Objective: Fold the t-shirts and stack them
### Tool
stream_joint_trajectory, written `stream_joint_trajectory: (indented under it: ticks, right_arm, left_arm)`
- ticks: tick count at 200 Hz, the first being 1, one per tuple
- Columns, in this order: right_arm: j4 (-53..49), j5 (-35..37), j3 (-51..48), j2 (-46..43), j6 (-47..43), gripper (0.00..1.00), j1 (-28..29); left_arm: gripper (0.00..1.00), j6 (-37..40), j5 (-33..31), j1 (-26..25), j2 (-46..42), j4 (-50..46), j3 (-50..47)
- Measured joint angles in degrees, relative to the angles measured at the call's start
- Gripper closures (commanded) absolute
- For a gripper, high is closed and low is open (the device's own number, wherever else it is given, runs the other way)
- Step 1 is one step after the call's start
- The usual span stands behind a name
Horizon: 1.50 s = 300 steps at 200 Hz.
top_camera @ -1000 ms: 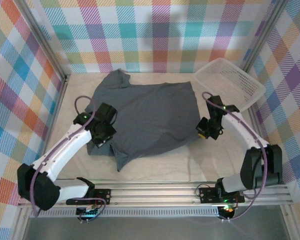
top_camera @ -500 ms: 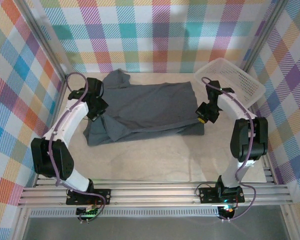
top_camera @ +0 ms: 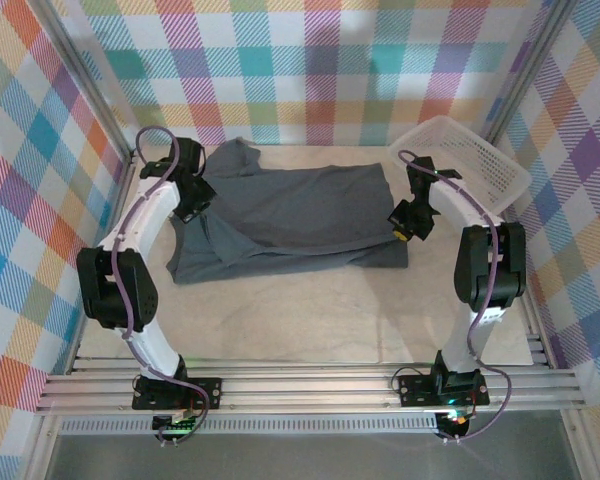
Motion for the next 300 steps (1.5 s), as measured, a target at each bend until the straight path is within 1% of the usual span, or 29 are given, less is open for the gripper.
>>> stream_joint_trajectory:
  ticks: [81, 136, 146, 148, 151, 155, 162, 169, 173, 176, 181, 195, 206, 225, 242, 258, 271, 300]
  right_arm:
    - [-0.02, -0.04, 2.25, 2.25, 0.0, 1.0, 0.0]
    - [-0.31, -0.04, 5.4, 5.6, -0.02, 1.0, 0.0]
    - [-0.59, -0.09, 6.29, 6.34, -0.04, 0.89, 0.0]
    - [-0.66, -0.11, 6.45, 6.47, -0.07, 0.86, 0.0]
    - [-0.79, -0.09, 6.88, 6.73, 0.0, 0.82, 0.0]
    - [-0.87, -0.22, 7.3, 7.08, -0.09, 0.76, 0.0]
    - [-0.85, -0.26, 8.04, 7.63, -0.39, 0.68, 0.0]
    - [-0.81, -0.24, 8.44, 7.96, -0.76, 0.61, 0.0]
    - [-0.83, -0.22, 8.52, 7.98, -0.42, 0.59, 0.0]
    - [-0.87, -0.13, 8.57, 7.98, -1.03, 0.57, 0.0]
    - [-0.92, -0.04, 8.59, 7.93, -1.03, 0.54, 0.0]
    - [-1.07, 0.31, 8.48, 7.52, -1.84, 0.52, 0.0]
    - [-0.85, 0.42, 7.52, 6.45, -2.05, 0.51, 0.0]
    - [0.31, 0.35, 2.14, 1.77, -2.14, 0.48, 0.0]
    - [0.76, 0.09, -4.42, -4.07, -1.73, 0.46, 0.0]
    - [1.49, -0.7, -9.53, -8.31, -1.64, 0.43, 0.0]
    - [2.38, -1.57, -12.59, -9.94, -1.55, 0.42, -0.26]
    - [6.23, -5.14, -18.84, -10.03, -0.72, 0.42, -3.13]
  left_arm:
    - [1.0, 1.38, 0.28, 0.0, 6.86, 0.02, 5.44]
    - [1.0, 2.49, -0.22, 0.31, 11.89, -0.07, 12.79]
    - [1.0, 2.6, -0.42, 0.44, 12.9, -0.09, 14.03]
    - [0.99, 2.62, -0.42, 0.48, 13.09, -0.09, 14.25]
    - [0.93, 2.67, -0.42, 0.5, 13.35, -0.09, 14.51]
    - [0.83, 2.78, -0.44, 0.55, 13.7, -0.15, 14.86]
    - [0.58, 3.19, -0.63, 0.59, 14.36, -0.46, 15.54]
    - [0.45, 3.32, -0.98, 0.63, 14.88, -0.92, 16.06]
    - [0.41, 3.48, -1.33, 0.66, 15.08, -1.31, 16.28]
    - [0.4, 3.45, -1.6, 0.66, 15.17, -1.6, 16.37]
    - [0.39, 3.67, -2.14, 0.7, 15.21, -2.12, 16.37]
    - [0.39, 3.72, -3.76, 0.76, 14.93, -3.85, 16.09]
    - [0.39, 3.56, -4.44, 0.92, 13.38, -4.0, 13.51]
    - [0.42, 1.99, -4.61, 1.84, 6.84, -4.37, 3.37]
    - [0.45, -0.44, -2.08, 3.98, -0.68, -3.5, -7.34]
    - [0.45, -2.43, 1.33, 7.21, -6.45, -2.29, -16.24]
    - [0.43, -3.8, 4.02, 9.79, -8.2, -0.87, -21.44]
    - [0.41, -5.95, 9.2, 13.84, -6.64, 5.33, -29.24]
